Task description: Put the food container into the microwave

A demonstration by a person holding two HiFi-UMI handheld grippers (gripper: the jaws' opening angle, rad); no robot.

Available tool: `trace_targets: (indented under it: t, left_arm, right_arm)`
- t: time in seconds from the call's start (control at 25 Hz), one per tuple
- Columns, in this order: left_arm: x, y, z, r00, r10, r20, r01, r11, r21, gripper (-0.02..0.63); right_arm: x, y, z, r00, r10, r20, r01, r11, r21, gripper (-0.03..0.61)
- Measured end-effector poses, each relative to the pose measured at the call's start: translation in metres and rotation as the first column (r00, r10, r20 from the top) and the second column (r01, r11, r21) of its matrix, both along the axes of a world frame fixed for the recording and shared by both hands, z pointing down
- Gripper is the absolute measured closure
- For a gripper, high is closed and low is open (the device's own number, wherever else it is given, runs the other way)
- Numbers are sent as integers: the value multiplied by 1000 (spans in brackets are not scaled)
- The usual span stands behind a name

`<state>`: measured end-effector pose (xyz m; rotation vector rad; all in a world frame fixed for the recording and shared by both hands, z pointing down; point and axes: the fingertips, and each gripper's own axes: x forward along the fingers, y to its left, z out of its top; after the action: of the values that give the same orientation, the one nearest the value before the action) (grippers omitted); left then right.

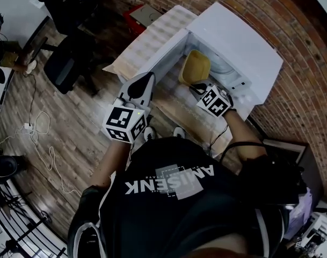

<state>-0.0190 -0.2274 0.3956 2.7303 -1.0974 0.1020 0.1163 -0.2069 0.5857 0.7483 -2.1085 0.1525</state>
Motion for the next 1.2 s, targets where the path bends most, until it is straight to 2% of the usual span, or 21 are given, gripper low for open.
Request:
trace_targets:
  t: [0.32, 0.84, 1.2]
  left_arm:
    - [-1, -4, -1, 999, -41, 9, 41, 999, -5, 601]
    - [-2, -5, -4, 995, -97, 39, 96, 995, 11, 601]
    - [-6, -6, -8, 992, -115, 53, 114, 993, 10, 601]
  right_arm:
    - [36, -36, 19, 991, 112, -78, -110, 994, 22, 532]
    - [76, -88, 43, 961, 254, -107, -250, 967, 45, 532]
    - [103, -115, 59, 915, 374, -155, -363, 927, 93, 532]
